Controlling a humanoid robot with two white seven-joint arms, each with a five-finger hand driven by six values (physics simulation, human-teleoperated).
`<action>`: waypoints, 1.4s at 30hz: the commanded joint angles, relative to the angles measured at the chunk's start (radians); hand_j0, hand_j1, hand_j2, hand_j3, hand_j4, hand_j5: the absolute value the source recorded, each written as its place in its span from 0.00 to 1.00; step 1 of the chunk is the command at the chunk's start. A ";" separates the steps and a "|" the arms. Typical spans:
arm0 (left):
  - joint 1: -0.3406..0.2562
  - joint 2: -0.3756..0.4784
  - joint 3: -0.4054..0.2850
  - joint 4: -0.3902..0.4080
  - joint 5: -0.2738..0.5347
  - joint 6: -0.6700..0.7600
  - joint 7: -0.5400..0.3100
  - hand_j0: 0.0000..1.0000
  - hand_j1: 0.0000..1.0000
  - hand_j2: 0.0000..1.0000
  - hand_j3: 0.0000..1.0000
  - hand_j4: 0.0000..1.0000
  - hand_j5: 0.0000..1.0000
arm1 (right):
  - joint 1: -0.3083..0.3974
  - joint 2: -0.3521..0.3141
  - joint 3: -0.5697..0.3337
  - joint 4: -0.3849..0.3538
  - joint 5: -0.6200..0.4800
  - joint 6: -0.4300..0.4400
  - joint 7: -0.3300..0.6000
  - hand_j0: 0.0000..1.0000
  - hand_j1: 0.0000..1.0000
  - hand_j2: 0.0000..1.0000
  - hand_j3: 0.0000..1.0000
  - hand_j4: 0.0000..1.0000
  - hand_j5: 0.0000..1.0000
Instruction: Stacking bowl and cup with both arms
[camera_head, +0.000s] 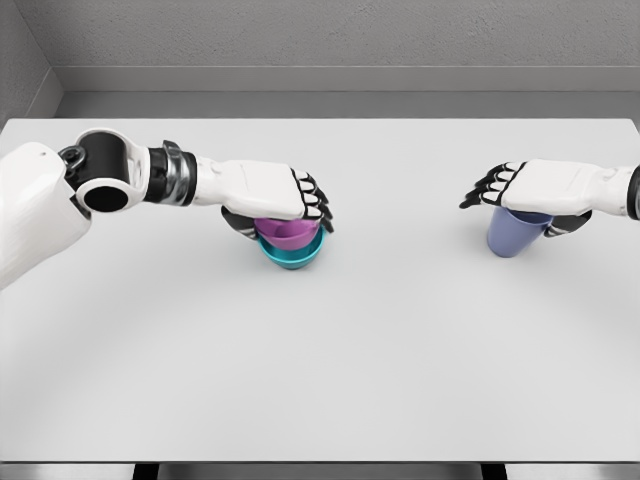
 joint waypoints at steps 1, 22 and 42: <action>0.000 0.000 0.001 0.000 0.006 0.002 0.001 1.00 1.00 1.00 1.00 1.00 1.00 | 0.000 -0.002 -0.002 0.001 -0.004 0.002 0.000 1.00 1.00 1.00 1.00 1.00 1.00; 0.020 0.295 0.094 0.075 0.167 0.002 0.002 1.00 1.00 1.00 1.00 1.00 1.00 | 0.000 -0.003 -0.003 0.016 -0.004 0.002 0.000 0.99 0.99 0.99 0.99 0.99 0.99; 0.046 0.293 0.094 0.075 0.166 0.002 0.001 1.00 1.00 1.00 1.00 1.00 1.00 | 0.002 -0.005 0.000 0.016 -0.004 0.002 0.000 0.58 0.58 0.58 0.58 0.58 0.58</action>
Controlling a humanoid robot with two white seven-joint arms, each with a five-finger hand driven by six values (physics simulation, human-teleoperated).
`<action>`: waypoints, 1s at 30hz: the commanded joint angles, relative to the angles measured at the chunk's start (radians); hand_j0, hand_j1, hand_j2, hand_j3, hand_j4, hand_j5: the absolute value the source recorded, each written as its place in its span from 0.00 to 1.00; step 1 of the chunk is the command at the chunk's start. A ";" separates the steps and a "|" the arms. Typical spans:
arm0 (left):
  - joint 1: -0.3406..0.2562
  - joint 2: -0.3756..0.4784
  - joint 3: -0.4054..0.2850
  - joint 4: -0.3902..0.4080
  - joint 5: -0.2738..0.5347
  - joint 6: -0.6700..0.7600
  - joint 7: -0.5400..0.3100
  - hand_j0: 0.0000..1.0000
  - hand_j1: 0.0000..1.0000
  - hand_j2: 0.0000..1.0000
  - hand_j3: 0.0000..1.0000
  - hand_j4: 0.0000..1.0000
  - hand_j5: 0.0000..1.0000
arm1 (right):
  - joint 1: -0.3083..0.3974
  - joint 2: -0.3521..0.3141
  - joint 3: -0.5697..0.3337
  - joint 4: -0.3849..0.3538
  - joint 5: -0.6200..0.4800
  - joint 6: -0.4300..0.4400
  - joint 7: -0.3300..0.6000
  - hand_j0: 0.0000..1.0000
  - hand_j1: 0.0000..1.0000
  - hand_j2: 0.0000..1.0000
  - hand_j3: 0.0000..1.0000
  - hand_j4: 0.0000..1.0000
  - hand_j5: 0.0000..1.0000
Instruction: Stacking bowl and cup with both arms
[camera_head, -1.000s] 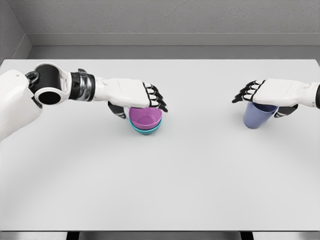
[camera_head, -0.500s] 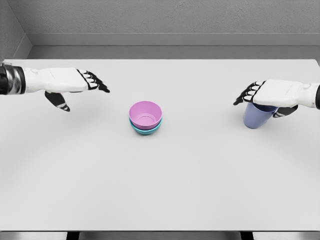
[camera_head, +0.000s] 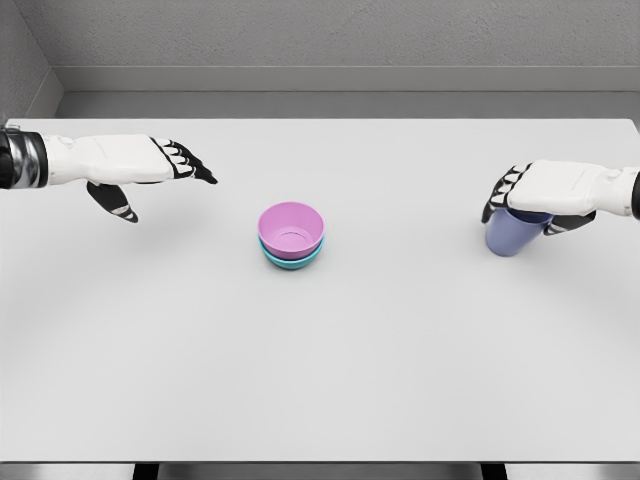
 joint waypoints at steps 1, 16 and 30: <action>0.000 0.001 0.001 0.000 0.005 0.002 0.000 1.00 1.00 1.00 1.00 1.00 1.00 | 0.000 0.000 0.001 0.000 -0.009 0.003 0.000 0.55 0.55 0.55 0.55 0.55 0.55; 0.000 0.001 0.001 0.000 0.006 0.002 0.002 1.00 1.00 1.00 1.00 1.00 1.00 | 0.000 0.003 -0.009 0.000 -0.021 0.003 0.000 0.40 0.40 0.40 0.40 0.40 0.40; 0.000 0.001 0.001 0.002 0.006 0.002 0.002 1.00 1.00 1.00 1.00 1.00 1.00 | -0.005 0.032 -0.036 0.000 -0.025 0.003 0.000 0.31 0.31 0.31 0.31 0.31 0.31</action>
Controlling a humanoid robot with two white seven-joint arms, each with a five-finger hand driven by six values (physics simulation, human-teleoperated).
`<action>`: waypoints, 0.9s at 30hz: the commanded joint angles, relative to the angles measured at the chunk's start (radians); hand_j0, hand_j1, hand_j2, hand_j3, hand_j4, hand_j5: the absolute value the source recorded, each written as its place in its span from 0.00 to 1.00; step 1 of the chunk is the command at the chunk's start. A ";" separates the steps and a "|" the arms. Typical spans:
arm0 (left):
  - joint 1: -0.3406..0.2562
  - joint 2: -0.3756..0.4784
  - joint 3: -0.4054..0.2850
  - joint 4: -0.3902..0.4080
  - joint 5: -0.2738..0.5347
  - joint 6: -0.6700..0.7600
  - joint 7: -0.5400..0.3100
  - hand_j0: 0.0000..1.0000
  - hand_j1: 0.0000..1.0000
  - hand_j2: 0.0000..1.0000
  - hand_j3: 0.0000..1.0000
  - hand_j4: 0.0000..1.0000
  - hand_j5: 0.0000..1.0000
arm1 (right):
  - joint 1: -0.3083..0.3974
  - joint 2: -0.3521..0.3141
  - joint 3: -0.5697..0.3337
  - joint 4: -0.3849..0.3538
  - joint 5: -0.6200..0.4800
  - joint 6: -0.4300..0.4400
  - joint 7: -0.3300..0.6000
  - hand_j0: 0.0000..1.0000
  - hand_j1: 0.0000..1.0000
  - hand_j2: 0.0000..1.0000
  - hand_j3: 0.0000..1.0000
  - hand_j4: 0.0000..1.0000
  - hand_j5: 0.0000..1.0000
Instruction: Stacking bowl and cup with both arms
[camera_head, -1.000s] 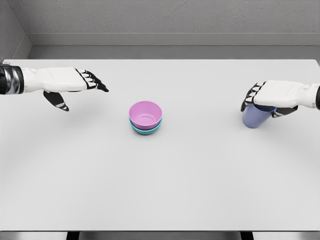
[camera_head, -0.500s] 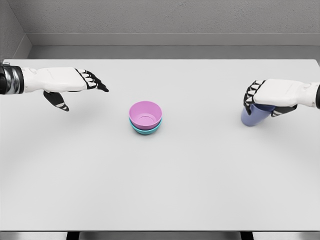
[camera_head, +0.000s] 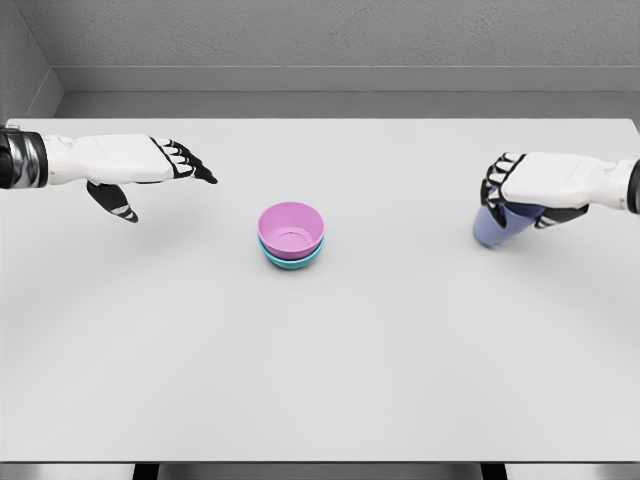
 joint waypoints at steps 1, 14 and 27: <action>0.000 0.001 0.001 0.000 0.005 0.002 0.000 1.00 1.00 1.00 1.00 1.00 1.00 | 0.000 0.009 -0.011 0.000 -0.009 0.003 -0.001 0.31 0.31 0.31 0.31 0.31 0.31; 0.000 0.002 0.001 0.000 0.005 0.002 0.000 1.00 1.00 1.00 1.00 1.00 1.00 | -0.045 0.104 -0.051 0.001 -0.042 0.003 -0.001 0.31 0.31 0.31 0.31 0.31 0.31; 0.000 0.002 0.001 0.000 0.005 0.002 0.000 1.00 1.00 1.00 1.00 1.00 1.00 | -0.092 0.244 -0.046 0.001 -0.042 0.003 -0.001 0.31 0.31 0.31 0.31 0.31 0.31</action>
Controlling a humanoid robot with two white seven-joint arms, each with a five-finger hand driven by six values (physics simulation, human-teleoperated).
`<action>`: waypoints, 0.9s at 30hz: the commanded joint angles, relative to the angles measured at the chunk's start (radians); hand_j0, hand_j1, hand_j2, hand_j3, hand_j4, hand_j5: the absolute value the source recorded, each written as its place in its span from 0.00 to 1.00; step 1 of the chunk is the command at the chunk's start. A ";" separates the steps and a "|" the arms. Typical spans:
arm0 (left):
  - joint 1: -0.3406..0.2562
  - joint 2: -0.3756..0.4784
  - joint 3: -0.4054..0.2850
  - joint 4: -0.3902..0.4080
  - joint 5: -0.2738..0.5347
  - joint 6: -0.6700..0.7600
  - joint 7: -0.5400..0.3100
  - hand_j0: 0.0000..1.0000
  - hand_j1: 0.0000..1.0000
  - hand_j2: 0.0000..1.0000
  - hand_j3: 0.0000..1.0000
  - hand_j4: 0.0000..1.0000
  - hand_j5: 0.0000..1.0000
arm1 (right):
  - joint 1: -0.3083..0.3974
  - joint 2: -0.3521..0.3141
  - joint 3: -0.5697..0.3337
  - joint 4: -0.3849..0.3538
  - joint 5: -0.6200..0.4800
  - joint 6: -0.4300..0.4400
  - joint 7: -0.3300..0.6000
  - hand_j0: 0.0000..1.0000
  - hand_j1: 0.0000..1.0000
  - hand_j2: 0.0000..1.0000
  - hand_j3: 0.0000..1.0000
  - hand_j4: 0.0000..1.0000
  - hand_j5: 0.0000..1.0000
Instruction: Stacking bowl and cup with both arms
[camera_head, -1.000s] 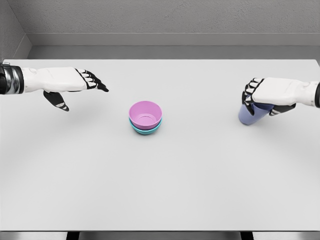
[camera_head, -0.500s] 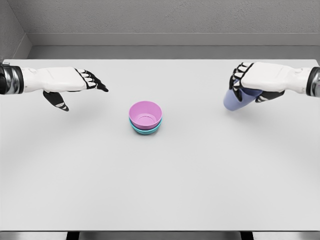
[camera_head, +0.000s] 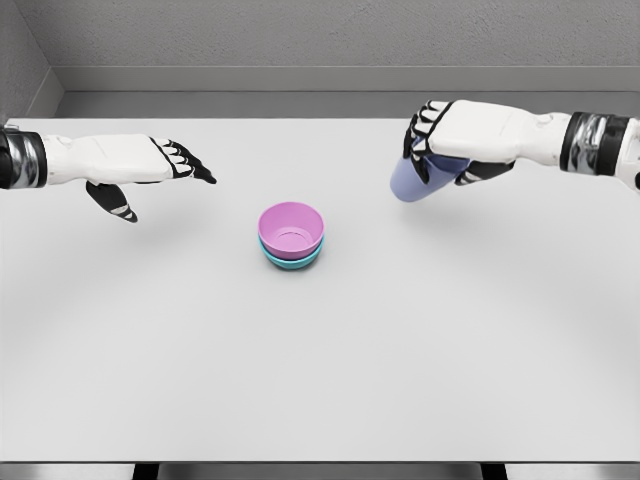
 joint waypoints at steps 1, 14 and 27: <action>0.000 0.001 0.001 0.000 0.005 0.002 0.000 1.00 1.00 1.00 1.00 1.00 1.00 | 0.000 0.027 0.001 0.000 -0.007 0.004 -0.002 0.31 0.31 0.31 0.31 0.31 0.31; 0.000 0.001 0.001 0.002 0.005 0.002 0.000 1.00 1.00 1.00 1.00 1.00 1.00 | -0.057 0.110 0.064 -0.003 -0.005 0.004 -0.002 0.32 0.32 0.32 0.32 0.32 0.32; 0.000 0.001 0.001 0.002 0.005 0.002 0.000 1.00 1.00 1.00 1.00 1.00 1.00 | -0.106 0.175 0.159 -0.045 -0.001 0.004 -0.002 0.32 0.32 0.32 0.32 0.32 0.32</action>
